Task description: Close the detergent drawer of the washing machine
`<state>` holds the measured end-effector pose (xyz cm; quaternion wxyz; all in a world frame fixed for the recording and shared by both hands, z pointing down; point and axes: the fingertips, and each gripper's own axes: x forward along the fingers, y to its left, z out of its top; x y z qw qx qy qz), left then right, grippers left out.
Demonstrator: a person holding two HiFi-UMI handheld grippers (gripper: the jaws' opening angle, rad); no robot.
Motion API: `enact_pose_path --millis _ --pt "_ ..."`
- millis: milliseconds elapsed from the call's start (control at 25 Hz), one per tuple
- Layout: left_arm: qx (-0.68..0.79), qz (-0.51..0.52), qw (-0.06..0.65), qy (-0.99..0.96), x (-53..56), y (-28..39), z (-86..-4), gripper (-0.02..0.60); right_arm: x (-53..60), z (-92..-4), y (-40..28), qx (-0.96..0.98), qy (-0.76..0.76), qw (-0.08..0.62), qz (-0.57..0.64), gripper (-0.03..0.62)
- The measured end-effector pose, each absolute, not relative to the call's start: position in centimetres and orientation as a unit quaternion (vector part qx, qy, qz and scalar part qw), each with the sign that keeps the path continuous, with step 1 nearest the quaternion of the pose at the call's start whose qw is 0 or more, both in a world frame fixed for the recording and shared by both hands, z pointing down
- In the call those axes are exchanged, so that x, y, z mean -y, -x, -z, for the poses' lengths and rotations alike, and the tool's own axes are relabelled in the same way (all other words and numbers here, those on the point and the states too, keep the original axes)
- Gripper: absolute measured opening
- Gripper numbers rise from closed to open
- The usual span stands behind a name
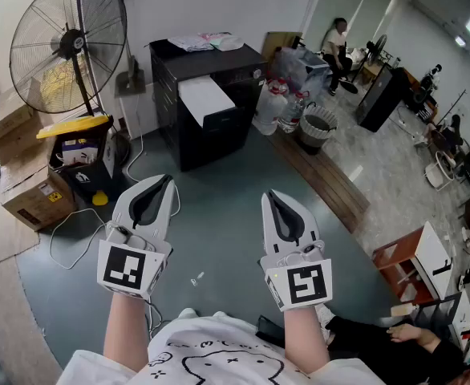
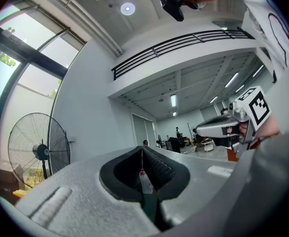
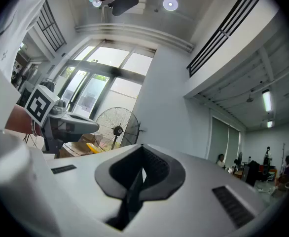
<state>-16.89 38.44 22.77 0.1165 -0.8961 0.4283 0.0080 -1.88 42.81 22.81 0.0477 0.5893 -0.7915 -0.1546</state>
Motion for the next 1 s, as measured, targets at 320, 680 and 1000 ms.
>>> enact_pose_path --millis 320,680,1000 --pt "-0.433 0.001 0.132 0.892 -40.6 13.9 -23.2 0.015 -44.6 -23.8 -1.5 0.789 -0.594 0.045 0.148 -0.005" --pt "-0.451 0.001 0.126 0.884 -39.5 12.5 -23.7 0.015 -42.9 -26.3 -3.8 0.815 -0.577 -0.004 0.049 0.25" --pt "-0.458 0.003 0.122 0.88 -34.7 11.9 -24.3 0.015 -37.8 -28.0 -4.9 0.815 -0.579 -0.011 -0.006 0.316"
